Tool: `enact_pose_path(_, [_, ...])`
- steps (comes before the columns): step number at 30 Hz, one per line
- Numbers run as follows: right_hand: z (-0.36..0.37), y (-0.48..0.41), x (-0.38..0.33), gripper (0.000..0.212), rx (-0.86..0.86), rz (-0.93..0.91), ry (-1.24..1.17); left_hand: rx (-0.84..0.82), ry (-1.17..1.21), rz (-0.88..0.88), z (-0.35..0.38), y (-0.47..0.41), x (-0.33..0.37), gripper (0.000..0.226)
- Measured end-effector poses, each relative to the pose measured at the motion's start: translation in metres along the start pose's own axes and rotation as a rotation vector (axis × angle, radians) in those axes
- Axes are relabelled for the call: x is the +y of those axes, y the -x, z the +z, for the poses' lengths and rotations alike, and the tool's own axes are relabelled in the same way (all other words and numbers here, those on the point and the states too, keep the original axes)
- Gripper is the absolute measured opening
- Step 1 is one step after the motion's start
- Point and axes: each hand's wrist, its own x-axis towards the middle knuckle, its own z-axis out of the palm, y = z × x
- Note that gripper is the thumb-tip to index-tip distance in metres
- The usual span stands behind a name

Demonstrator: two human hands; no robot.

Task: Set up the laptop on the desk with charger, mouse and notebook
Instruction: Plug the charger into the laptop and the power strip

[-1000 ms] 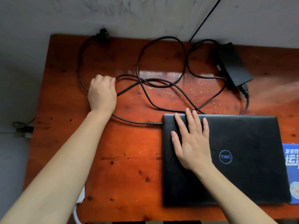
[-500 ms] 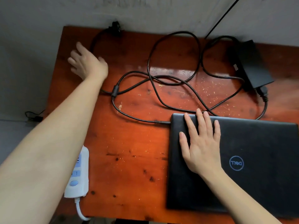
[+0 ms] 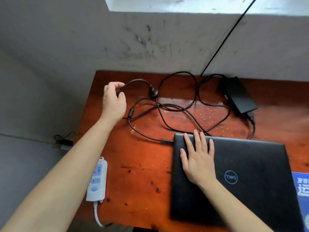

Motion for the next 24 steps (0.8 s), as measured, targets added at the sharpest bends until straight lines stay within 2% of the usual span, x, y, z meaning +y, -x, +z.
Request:
enact_pose_path(3, [-0.015, -0.001, -0.001, 0.064, -0.129, -0.013, -0.042, -0.058, 0.058, -0.031, -0.024, 0.022, 0.032, 0.021])
enact_pose_path(5, [-0.029, -0.006, 0.004, 0.063, -0.256, -0.027, -0.085, -0.049, 0.059, 0.050, -0.042, 0.029, 0.058, 0.018])
enact_pose_path(7, [-0.052, -0.014, 0.007, 0.063, -0.296, -0.018, -0.254, 0.006, 0.096, 0.118, -0.064, 0.031, 0.087, 0.019])
enact_pose_path(11, [-0.127, -0.031, -0.002, 0.042, -0.095, 0.078, -0.869, 0.155, 0.204, 0.164, -0.103, 0.027, 0.144, 0.016])
enact_pose_path(14, [-0.194, -0.044, -0.019, 0.032, 0.017, -0.012, -1.110, 0.243, 0.225, 0.235, -0.129, 0.025, 0.184, 0.015])
enact_pose_path(16, [-0.232, -0.043, -0.030, 0.037, 0.072, -0.110, -1.258, 0.258, 0.221, 0.285, -0.143, 0.030, 0.207, 0.016])
enact_pose_path(18, [-0.263, -0.040, -0.038, 0.053, 0.075, -0.160, -1.464, 0.240, 0.191, 0.346, -0.151, 0.038, 0.223, 0.016])
enact_pose_path(19, [-0.275, -0.038, -0.040, 0.062, 0.030, -0.191, -1.560, 0.226, 0.157, 0.377, -0.153, 0.043, 0.228, 0.017])
enact_pose_path(21, [-0.294, -0.035, -0.041, 0.075, -0.202, -0.255, -1.745, 0.201, 0.061, 0.433, -0.153, 0.056, 0.232, 0.019])
enact_pose_path(23, [-0.306, -0.030, -0.041, 0.067, -0.501, -0.286, -1.899, 0.188, -0.036, 0.456, -0.150, 0.066, 0.230, 0.020])
enact_pose_path(24, [-0.308, -0.027, -0.040, 0.056, -0.588, -0.305, -1.925, 0.182, -0.082, 0.452, -0.147, 0.070, 0.226, 0.020])
